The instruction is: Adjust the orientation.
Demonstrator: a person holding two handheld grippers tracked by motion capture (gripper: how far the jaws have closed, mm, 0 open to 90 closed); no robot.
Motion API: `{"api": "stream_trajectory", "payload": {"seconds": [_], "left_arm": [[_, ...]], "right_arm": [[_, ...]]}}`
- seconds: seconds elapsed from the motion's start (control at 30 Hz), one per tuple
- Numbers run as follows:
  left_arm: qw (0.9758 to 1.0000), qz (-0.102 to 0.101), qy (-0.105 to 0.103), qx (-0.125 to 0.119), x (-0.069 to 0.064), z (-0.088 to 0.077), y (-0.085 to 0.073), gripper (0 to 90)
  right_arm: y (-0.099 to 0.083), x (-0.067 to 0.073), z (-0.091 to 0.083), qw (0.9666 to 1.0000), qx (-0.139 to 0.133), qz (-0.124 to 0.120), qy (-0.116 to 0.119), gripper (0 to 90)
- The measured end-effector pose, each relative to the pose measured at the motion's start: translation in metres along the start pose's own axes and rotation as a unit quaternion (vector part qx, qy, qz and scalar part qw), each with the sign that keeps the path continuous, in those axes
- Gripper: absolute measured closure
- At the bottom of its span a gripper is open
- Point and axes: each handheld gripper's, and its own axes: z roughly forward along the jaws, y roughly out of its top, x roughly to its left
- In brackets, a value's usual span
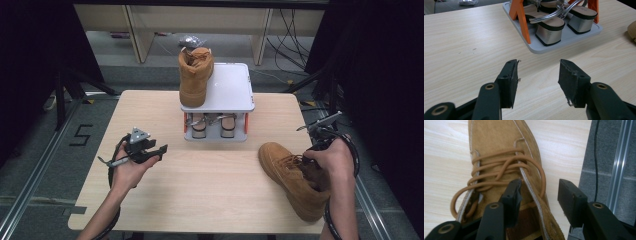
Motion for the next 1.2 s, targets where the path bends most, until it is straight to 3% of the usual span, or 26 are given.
{"api": "stream_trajectory", "payload": {"seconds": [0.03, 0.07, 0.17, 0.23, 0.27, 0.3, 0.33, 0.43, 0.47, 0.6, 0.63, 0.67, 0.77, 0.8, 0.83, 0.9, 0.93, 1.03, 1.07, 1.17, 1.2], "left_arm": [[1.0000, 0.000, 0.000, 0.000, 0.000, 0.000, 0.000, 48.9], [1.0000, -0.001, 0.000, 0.000, 0.000, 0.000, 0.000, 48.9], [1.0000, -0.002, 0.000, 0.001, 0.000, 0.000, -0.001, 48.9], [1.0000, 0.002, 0.000, 0.005, 0.001, 0.000, -0.001, 48.8], [1.0000, 0.004, 0.000, 0.006, 0.001, 0.000, -0.001, 48.8], [1.0000, 0.004, 0.000, 0.006, 0.001, 0.000, -0.001, 48.8], [1.0000, 0.002, -0.001, 0.005, 0.000, 0.000, -0.001, 48.8], [1.0000, 0.001, 0.000, 0.006, 0.000, 0.000, -0.001, 48.7], [1.0000, 0.000, 0.000, 0.005, 0.000, 0.000, -0.002, 48.7], [1.0000, -0.003, -0.002, 0.004, 0.000, 0.000, -0.002, 48.6], [1.0000, -0.002, -0.002, 0.004, 0.000, 0.000, -0.002, 48.6], [1.0000, -0.002, -0.002, 0.004, 0.000, 0.000, -0.002, 48.6], [1.0000, -0.002, -0.003, 0.003, 0.000, 0.001, -0.002, 48.6], [1.0000, -0.002, -0.004, 0.003, 0.000, 0.001, -0.002, 48.6], [1.0000, -0.002, -0.003, 0.003, 0.000, 0.001, -0.002, 48.6], [1.0000, 0.000, -0.003, 0.006, 0.000, 0.000, -0.002, 48.6], [1.0000, 0.002, -0.002, 0.008, 0.000, 0.000, -0.002, 48.7], [1.0000, 0.002, -0.003, 0.007, 0.001, 0.000, -0.002, 48.7], [1.0000, -0.001, -0.003, 0.003, 0.000, 0.001, -0.003, 48.7], [1.0000, -0.001, -0.003, 0.003, 0.000, 0.001, -0.003, 48.7], [1.0000, -0.002, -0.004, 0.003, 0.000, 0.001, -0.003, 48.7]], "right_arm": [[0.000, 0.000, 0.000, 1.0000, 0.000, 0.000, 0.000, 54.6], [0.001, -0.003, 0.003, 0.9997, 0.013, -0.019, -0.002, 55.4], [0.002, -0.002, 0.007, 0.9994, 0.033, -0.012, -0.004, 56.7], [0.002, -0.003, 0.011, 0.9989, 0.041, -0.024, -0.004, 58.3], [0.003, -0.002, 0.012, 0.9985, 0.051, -0.020, -0.003, 59.1], [0.003, 0.002, 0.014, 0.9982, 0.060, 0.002, -0.004, 59.9], [0.002, -0.002, 0.016, 0.9984, 0.051, -0.024, -0.003, 61.3], [0.003, -0.002, 0.020, 0.9966, 0.074, -0.036, -0.011, 63.7], [0.003, 0.001, 0.021, 0.9971, 0.073, -0.019, -0.008, 64.5], [0.003, -0.001, 0.025, 0.9958, 0.083, -0.038, -0.004, 69.5], [0.003, -0.003, 0.027, 0.9955, 0.076, -0.057, -0.005, 71.1], [0.003, -0.001, 0.028, 0.9960, 0.079, -0.041, -0.005, 72.6], [0.004, -0.003, 0.030, 0.9943, 0.086, -0.062, -0.005, 75.2], [0.004, -0.003, 0.030, 0.9947, 0.083, -0.061, -0.005, 75.8], [0.005, -0.001, 0.029, 0.9938, 0.098, -0.054, -0.003, 76.2], [0.006, -0.005, 0.031, 0.9917, 0.100, -0.081, -0.004, 76.8], [0.005, -0.001, 0.032, 0.9939, 0.094, -0.057, -0.005, 76.9], [0.007, -0.001, 0.033, 0.9929, 0.095, -0.071, -0.005, 76.8], [0.007, -0.004, 0.034, 0.9909, 0.098, -0.092, -0.008, 76.7], [0.007, -0.002, 0.036, 0.9932, 0.092, -0.071, -0.007, 75.3], [0.008, -0.002, 0.036, 0.9925, 0.098, -0.073, -0.007, 74.9]]}}
